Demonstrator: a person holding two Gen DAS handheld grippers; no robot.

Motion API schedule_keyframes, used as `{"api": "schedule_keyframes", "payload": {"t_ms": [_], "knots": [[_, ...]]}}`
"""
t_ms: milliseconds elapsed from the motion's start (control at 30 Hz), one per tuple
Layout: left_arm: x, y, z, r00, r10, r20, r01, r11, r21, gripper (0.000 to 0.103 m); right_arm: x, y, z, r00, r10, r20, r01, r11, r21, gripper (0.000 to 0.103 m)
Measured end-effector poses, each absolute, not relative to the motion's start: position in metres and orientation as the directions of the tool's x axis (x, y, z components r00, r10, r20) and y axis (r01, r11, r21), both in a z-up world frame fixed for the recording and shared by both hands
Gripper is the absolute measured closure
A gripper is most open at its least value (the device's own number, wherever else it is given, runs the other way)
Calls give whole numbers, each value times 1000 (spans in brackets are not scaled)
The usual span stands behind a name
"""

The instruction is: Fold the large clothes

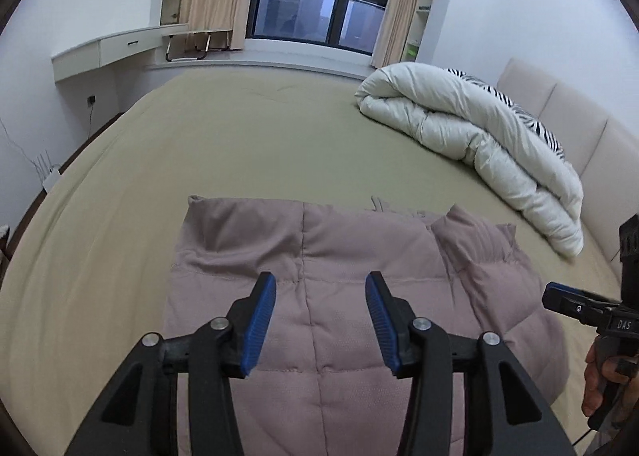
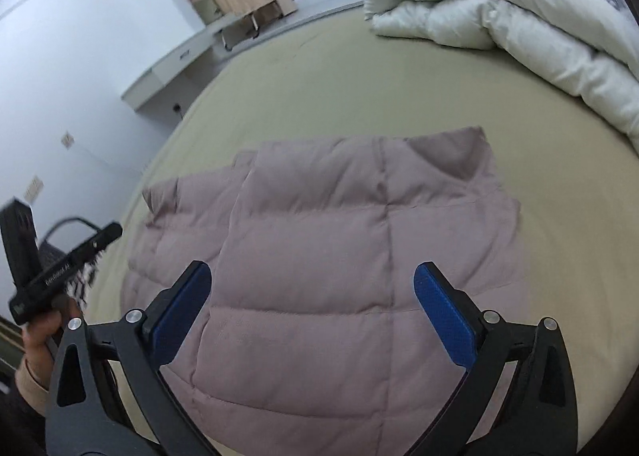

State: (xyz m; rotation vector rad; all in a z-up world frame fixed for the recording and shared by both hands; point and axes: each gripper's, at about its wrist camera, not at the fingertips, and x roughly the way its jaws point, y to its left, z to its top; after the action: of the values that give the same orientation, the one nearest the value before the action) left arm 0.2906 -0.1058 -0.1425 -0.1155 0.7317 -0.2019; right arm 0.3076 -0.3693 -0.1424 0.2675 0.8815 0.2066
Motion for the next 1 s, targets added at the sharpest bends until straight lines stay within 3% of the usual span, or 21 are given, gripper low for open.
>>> {"api": "schedule_keyframes", "payload": {"t_ms": [233, 333, 567, 700, 1000], "knots": [[351, -146, -195, 687, -65, -724, 129, 991, 33, 52, 365, -302, -198, 550, 95, -830, -65, 995, 71, 5], [380, -147, -210, 682, -20, -731, 106, 992, 71, 50, 402, -309, -214, 523, 59, -850, -2, 998, 68, 0], [416, -135, -242, 649, -34, -760, 74, 997, 18, 46, 466, -303, -254, 473, 100, -875, -54, 995, 84, 0], [415, -133, -251, 655, -58, -754, 77, 997, -9, 46, 460, -308, -267, 521, 156, -839, -72, 988, 139, 0], [414, -134, -260, 674, -56, -736, 68, 998, -14, 46, 453, -294, -283, 574, 141, -807, -71, 990, 123, 0]]}}
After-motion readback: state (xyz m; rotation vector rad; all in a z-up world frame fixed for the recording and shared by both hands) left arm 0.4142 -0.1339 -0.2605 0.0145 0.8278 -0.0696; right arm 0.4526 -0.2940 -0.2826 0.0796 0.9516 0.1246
